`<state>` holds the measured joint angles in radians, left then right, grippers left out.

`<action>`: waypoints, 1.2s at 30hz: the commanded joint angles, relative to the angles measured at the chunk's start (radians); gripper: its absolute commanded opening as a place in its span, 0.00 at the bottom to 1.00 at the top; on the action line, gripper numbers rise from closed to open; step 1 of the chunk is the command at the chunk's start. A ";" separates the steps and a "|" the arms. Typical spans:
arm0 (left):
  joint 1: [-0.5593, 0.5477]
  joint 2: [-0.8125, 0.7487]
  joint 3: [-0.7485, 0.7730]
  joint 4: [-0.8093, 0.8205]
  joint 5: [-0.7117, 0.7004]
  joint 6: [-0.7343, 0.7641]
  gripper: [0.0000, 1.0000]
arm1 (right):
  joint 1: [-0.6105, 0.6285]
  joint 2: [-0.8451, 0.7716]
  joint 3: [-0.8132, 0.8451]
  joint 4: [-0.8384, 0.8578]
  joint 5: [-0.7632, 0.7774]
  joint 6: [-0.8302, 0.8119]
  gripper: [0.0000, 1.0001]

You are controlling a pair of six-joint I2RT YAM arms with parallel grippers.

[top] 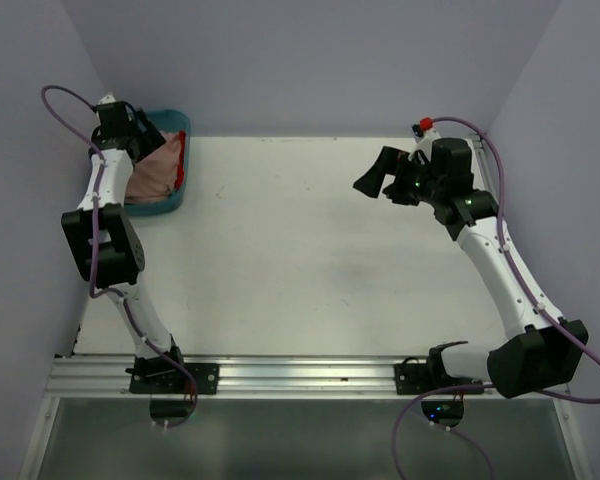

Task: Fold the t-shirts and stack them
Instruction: Grab crumpled tshirt from bin with the left arm

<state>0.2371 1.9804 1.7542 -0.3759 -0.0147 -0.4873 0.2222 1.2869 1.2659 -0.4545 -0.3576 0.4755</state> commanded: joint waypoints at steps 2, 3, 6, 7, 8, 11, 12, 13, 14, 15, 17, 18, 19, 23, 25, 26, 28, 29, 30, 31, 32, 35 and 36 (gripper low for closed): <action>0.013 0.075 0.111 -0.050 -0.100 0.041 0.88 | 0.002 -0.047 -0.010 0.037 -0.026 0.008 0.99; 0.013 0.109 0.141 -0.070 -0.108 0.041 0.88 | 0.002 -0.054 -0.017 0.037 -0.024 0.009 0.99; 0.013 0.162 0.191 -0.121 -0.157 0.039 0.87 | 0.002 -0.063 -0.034 0.040 -0.017 0.012 0.99; 0.013 0.173 0.197 -0.129 -0.171 0.041 0.87 | 0.002 -0.064 -0.037 0.043 -0.014 0.012 0.99; 0.013 0.182 0.199 -0.141 -0.177 0.046 0.85 | 0.002 -0.066 -0.043 0.046 -0.011 0.014 0.99; 0.013 0.216 0.194 -0.172 -0.218 0.041 0.80 | 0.002 -0.061 -0.048 0.048 -0.014 0.020 0.99; 0.013 0.222 0.192 -0.181 -0.229 0.038 0.80 | 0.003 -0.060 -0.048 0.047 -0.014 0.023 0.99; 0.013 0.227 0.188 -0.184 -0.241 0.036 0.79 | 0.002 -0.055 -0.046 0.045 -0.015 0.023 0.99; 0.014 0.230 0.177 -0.184 -0.238 0.036 0.75 | 0.003 -0.055 -0.048 0.045 -0.014 0.025 0.99; 0.014 0.235 0.169 -0.184 -0.232 0.038 0.71 | 0.003 -0.055 -0.046 0.045 -0.012 0.026 0.99; 0.016 0.229 0.140 -0.164 -0.217 0.038 0.48 | 0.002 -0.055 -0.049 0.048 -0.014 0.028 0.99; 0.016 0.224 0.130 -0.153 -0.200 0.039 0.37 | 0.002 -0.055 -0.049 0.048 -0.014 0.028 0.99; 0.016 0.219 0.119 -0.143 -0.191 0.039 0.27 | 0.003 -0.055 -0.049 0.050 -0.017 0.028 0.99; 0.016 0.155 0.076 -0.092 -0.131 0.036 0.00 | 0.003 -0.055 -0.060 0.056 -0.018 0.031 0.99; 0.015 0.117 0.064 -0.080 -0.091 0.029 0.00 | 0.002 -0.055 -0.066 0.065 -0.020 0.032 0.99; 0.014 0.069 0.056 -0.075 -0.079 0.027 0.00 | 0.003 -0.054 -0.068 0.069 -0.021 0.035 0.99; 0.011 0.008 0.028 -0.052 -0.047 0.023 0.00 | 0.002 -0.049 -0.072 0.080 -0.024 0.037 0.99; 0.010 -0.056 0.021 -0.046 -0.039 0.021 0.00 | 0.003 -0.046 -0.080 0.086 -0.024 0.038 0.99; 0.005 -0.086 0.015 -0.041 -0.027 0.021 0.00 | 0.002 -0.043 -0.083 0.091 -0.026 0.038 0.99; 0.001 -0.118 0.011 -0.041 -0.024 0.019 0.00 | 0.003 -0.040 -0.083 0.094 -0.026 0.038 0.99; -0.004 -0.170 0.011 -0.043 -0.019 0.016 0.00 | 0.003 -0.037 -0.086 0.094 -0.027 0.038 0.99; -0.012 -0.253 0.014 -0.046 0.010 0.009 0.00 | 0.003 -0.018 -0.088 0.100 -0.027 0.038 0.99; -0.013 -0.268 0.016 -0.052 0.042 0.006 0.00 | 0.003 -0.015 -0.088 0.100 -0.030 0.038 0.99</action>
<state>0.2398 1.8385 1.7531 -0.4648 -0.0544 -0.4606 0.2222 1.2602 1.1805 -0.4007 -0.3595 0.5049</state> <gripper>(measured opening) 0.013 0.986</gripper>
